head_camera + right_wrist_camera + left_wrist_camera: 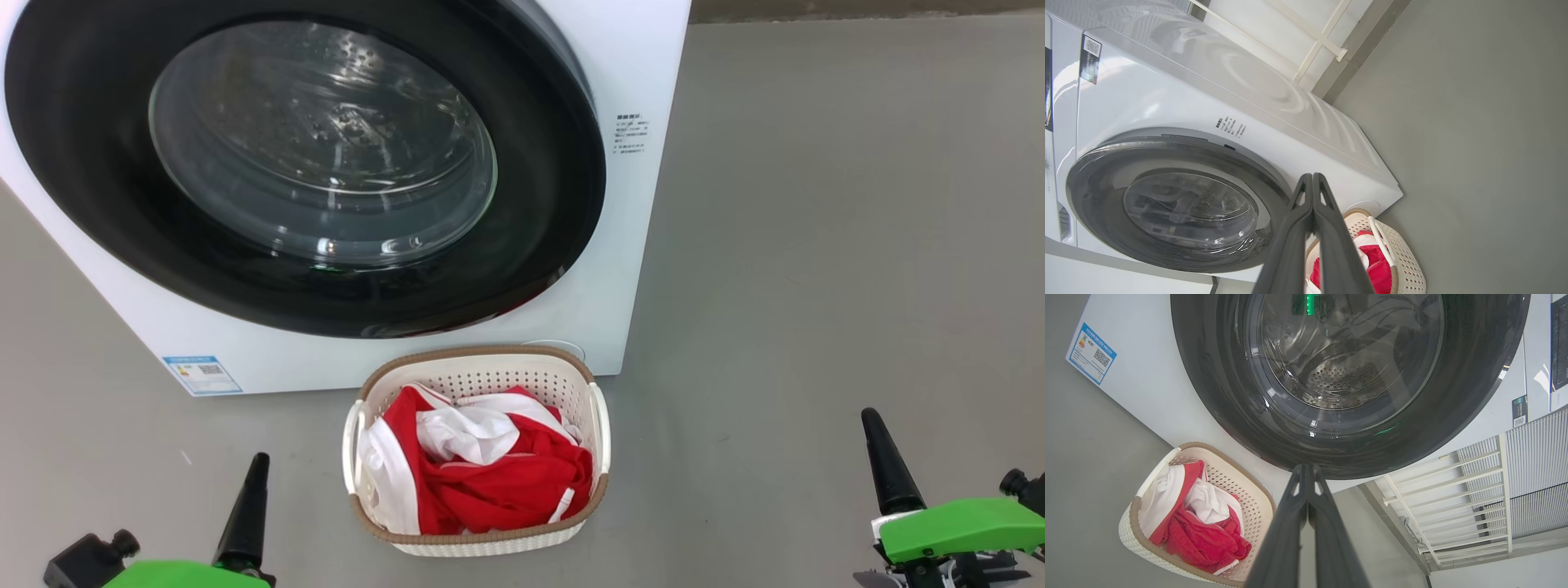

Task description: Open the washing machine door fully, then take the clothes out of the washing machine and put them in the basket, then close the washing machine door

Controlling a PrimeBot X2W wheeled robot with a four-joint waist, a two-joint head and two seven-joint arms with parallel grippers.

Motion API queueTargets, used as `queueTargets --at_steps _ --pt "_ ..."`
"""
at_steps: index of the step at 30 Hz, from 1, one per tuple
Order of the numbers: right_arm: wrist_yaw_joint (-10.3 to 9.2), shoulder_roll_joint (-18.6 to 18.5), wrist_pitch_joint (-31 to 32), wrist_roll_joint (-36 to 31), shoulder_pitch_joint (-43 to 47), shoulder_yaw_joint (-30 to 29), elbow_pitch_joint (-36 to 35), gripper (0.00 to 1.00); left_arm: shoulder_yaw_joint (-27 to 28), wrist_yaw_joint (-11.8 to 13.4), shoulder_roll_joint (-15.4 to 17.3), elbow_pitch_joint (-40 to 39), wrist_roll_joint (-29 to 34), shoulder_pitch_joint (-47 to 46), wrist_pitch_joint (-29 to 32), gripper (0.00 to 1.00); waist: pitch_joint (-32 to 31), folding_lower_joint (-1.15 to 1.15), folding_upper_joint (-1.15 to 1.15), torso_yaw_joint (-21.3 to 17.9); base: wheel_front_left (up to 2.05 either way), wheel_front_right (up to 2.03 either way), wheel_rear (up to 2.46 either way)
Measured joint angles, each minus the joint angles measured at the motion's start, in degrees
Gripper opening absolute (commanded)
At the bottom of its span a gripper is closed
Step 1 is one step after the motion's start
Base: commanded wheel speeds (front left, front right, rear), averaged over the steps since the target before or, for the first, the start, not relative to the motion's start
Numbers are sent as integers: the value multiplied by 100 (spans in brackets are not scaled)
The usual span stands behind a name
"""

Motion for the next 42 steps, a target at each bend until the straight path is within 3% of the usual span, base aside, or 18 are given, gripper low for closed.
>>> queueTargets --at_steps 42 --pt "-2 -45 715 2395 -175 -57 -85 0 313 0 -226 -118 -2293 -1 701 0 -279 0 0 -144 0 0 0"
